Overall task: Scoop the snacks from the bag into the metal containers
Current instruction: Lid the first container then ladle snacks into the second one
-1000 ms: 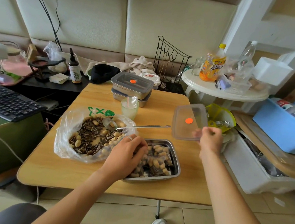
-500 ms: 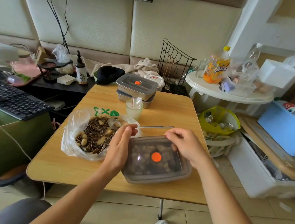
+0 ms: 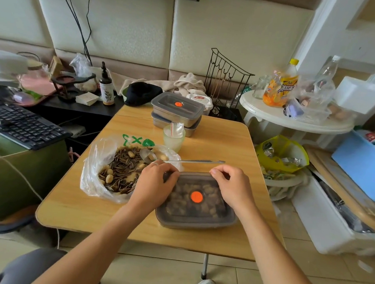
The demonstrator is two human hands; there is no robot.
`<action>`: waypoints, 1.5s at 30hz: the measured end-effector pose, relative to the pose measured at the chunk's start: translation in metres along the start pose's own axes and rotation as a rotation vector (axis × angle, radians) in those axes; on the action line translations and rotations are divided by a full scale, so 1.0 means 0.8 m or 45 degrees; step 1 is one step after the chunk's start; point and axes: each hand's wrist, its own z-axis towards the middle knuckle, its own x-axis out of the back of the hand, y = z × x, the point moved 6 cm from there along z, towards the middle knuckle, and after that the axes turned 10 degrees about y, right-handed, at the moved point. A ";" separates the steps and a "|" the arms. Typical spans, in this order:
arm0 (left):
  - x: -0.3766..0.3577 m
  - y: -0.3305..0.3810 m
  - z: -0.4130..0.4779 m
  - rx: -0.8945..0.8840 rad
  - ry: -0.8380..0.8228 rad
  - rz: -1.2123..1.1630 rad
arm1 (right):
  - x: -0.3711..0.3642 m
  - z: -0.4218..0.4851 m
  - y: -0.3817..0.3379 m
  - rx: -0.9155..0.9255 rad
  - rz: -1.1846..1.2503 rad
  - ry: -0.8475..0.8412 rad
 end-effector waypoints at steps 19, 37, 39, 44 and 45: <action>-0.027 -0.016 0.017 0.111 -0.100 0.066 | -0.022 -0.002 0.025 -0.178 -0.249 -0.111; -0.050 0.000 0.002 -0.126 -0.316 0.449 | -0.037 -0.023 -0.015 0.171 -1.017 0.164; -0.050 0.001 0.005 -0.139 -0.291 0.393 | -0.038 -0.024 -0.016 0.168 -1.041 0.173; -0.046 0.005 0.006 -0.159 -0.224 0.336 | -0.039 -0.026 -0.014 0.157 -1.047 0.181; -0.045 0.006 0.006 -0.162 -0.217 0.328 | -0.039 -0.026 -0.013 0.165 -1.045 0.188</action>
